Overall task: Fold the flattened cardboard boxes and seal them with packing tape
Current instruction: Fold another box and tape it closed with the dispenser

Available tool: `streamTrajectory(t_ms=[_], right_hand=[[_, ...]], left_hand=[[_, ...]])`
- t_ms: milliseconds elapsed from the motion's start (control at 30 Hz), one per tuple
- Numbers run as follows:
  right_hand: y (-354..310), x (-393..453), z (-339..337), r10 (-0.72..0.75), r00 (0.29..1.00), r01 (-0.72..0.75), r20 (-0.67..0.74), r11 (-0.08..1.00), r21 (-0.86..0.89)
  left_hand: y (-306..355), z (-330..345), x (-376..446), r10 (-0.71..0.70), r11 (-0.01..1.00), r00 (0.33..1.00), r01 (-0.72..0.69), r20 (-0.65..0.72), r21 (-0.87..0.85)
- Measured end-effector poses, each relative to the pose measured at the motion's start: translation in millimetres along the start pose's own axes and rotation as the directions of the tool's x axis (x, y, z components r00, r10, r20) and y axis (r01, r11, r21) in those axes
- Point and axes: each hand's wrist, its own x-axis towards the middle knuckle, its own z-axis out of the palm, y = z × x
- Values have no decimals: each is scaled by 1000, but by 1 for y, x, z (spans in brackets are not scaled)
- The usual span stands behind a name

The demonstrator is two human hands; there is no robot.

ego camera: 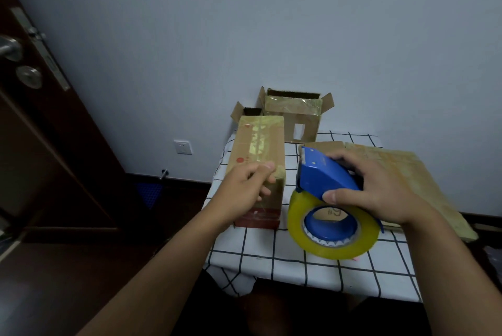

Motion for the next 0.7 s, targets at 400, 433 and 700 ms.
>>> streamTrajectory(t_ms=[400, 433, 700], right_hand=[[-8, 24, 16, -51, 997, 45, 57, 995, 92], [-9, 26, 18, -54, 996, 48, 65, 995, 90], [-10, 31, 22, -57, 995, 53, 77, 997, 54]], left_hand=[[22, -10, -12, -9, 974, 986, 46, 165, -223], [22, -10, -12, -16, 973, 987, 53, 162, -226], [7, -30, -9, -61, 748, 965, 213, 255, -629]])
